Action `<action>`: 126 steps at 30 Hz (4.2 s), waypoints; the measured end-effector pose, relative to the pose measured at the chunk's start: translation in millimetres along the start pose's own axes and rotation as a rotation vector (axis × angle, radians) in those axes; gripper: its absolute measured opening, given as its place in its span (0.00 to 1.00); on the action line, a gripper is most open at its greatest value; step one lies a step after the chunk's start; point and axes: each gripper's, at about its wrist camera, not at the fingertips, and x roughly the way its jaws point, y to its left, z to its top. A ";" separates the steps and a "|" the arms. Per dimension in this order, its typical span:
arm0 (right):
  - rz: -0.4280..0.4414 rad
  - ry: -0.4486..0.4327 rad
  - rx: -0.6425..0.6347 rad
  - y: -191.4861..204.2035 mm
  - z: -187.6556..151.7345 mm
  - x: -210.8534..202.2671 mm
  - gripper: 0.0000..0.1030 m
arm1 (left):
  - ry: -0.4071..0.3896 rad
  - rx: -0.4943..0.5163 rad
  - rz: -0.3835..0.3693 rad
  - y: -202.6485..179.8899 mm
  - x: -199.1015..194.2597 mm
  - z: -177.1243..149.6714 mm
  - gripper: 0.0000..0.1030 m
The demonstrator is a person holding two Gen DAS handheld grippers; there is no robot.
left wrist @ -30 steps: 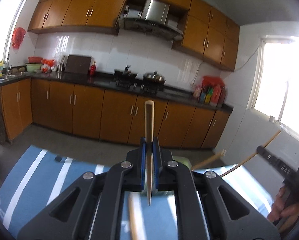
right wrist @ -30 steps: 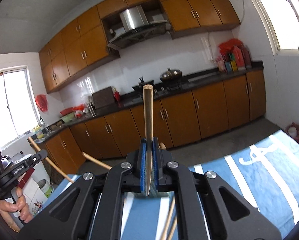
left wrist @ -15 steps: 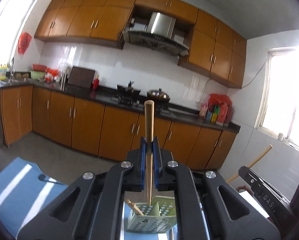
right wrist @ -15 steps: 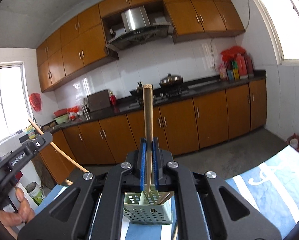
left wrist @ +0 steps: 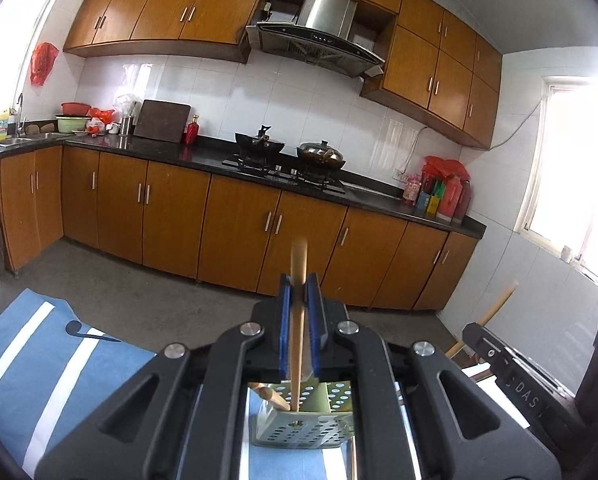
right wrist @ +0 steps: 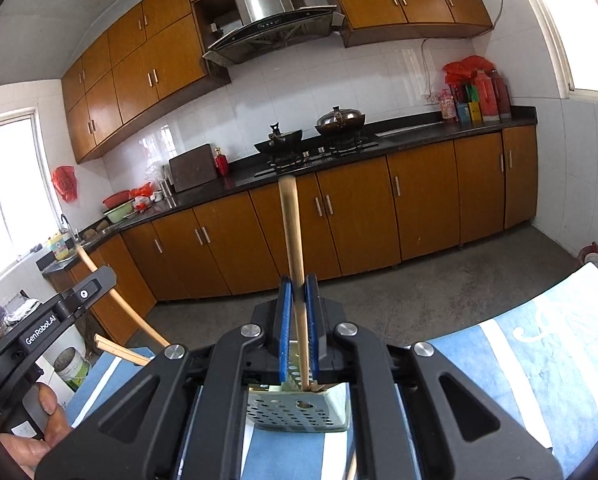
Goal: Organize utensils
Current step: 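Lower both chopsticks into the holder and open both grippers, then move both grippers down and close each on another chopstick, then lift both held chopsticks upright and carry them toward the green holder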
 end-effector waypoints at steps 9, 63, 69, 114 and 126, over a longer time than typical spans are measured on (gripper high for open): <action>-0.031 -0.064 0.011 -9.1 13.4 -44.3 0.08 | -0.035 0.002 0.012 6.8 -33.7 11.2 0.13; -0.328 0.484 0.012 -81.5 -207.8 -10.9 0.08 | 0.627 0.150 0.009 67.2 -41.7 -237.2 0.19; -0.297 0.480 0.000 -76.3 -209.7 -10.9 0.08 | 0.622 0.192 0.058 66.1 -37.1 -238.4 0.17; -0.251 0.480 -0.054 -66.7 -216.9 -19.2 0.08 | 0.570 0.086 0.164 118.2 -46.0 -228.8 0.09; -0.233 0.363 -0.026 -65.7 -181.6 -49.4 0.08 | 0.557 0.085 0.153 119.0 -63.2 -212.1 0.08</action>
